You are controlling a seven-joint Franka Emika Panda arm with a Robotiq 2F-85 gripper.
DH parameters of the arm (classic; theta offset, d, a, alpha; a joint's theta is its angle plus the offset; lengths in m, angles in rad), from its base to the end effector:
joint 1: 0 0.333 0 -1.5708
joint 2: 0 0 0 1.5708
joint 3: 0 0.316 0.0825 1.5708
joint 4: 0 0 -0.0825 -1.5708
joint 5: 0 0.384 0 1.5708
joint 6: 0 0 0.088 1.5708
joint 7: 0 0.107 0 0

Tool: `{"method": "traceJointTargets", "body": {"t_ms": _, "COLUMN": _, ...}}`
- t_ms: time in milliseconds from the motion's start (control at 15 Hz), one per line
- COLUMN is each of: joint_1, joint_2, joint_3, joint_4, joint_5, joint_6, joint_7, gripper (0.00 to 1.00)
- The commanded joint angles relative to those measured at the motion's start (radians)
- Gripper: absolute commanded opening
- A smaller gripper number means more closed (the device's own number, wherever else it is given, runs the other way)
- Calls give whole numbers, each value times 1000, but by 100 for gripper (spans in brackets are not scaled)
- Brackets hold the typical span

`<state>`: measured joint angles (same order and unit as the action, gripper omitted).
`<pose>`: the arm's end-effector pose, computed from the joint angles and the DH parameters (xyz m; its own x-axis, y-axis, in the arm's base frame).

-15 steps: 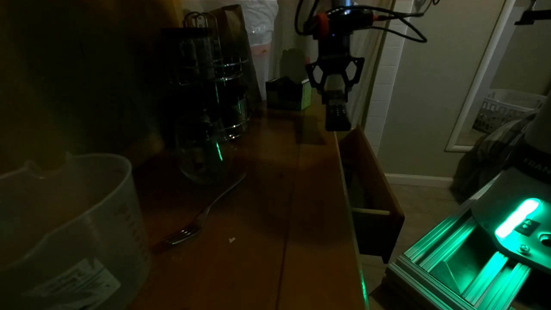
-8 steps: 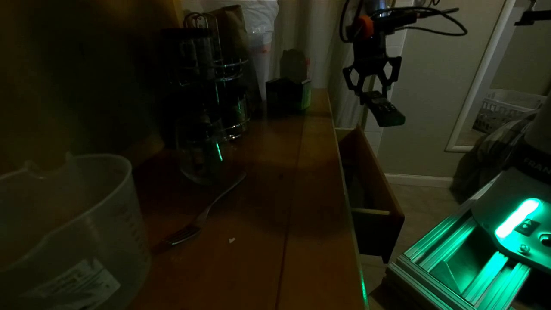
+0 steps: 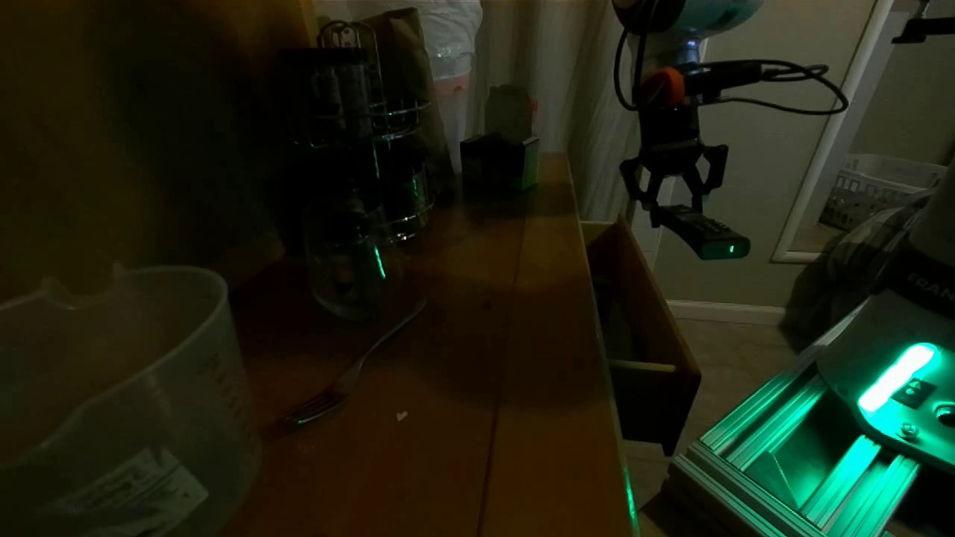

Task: Shift the remote to the open drawer

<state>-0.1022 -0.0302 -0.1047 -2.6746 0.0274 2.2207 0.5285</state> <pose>0.3573 -0.0737 0.2194 0.6521 -0.6653 -0.3635 -0.6458 -0.7386 0.1935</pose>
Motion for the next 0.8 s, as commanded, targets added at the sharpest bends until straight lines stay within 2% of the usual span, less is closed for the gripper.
{"method": "traceJointTargets", "body": {"t_ms": 0, "joint_1": 0, "joint_2": 0, "joint_3": 4, "joint_4": -3, "joint_5": 23, "joint_6": 18, "joint_7": -34, "gripper": 31}}
{"method": "traceJointTargets", "body": {"t_ms": 333, "joint_1": -13, "joint_2": 110, "joint_3": -14, "joint_4": 60, "joint_5": 221, "joint_6": 24, "joint_7": -385, "gripper": 31}}
{"method": "traceJointTargets", "body": {"t_ms": 467, "joint_1": -25, "joint_2": 173, "joint_3": -21, "joint_4": 98, "joint_5": 276, "joint_6": 17, "joint_7": -424, "gripper": 31}}
{"method": "traceJointTargets", "body": {"t_ms": 733, "joint_1": -31, "joint_2": 275, "joint_3": -15, "joint_4": 139, "joint_5": 334, "joint_6": 99, "joint_7": -369, "gripper": 31}}
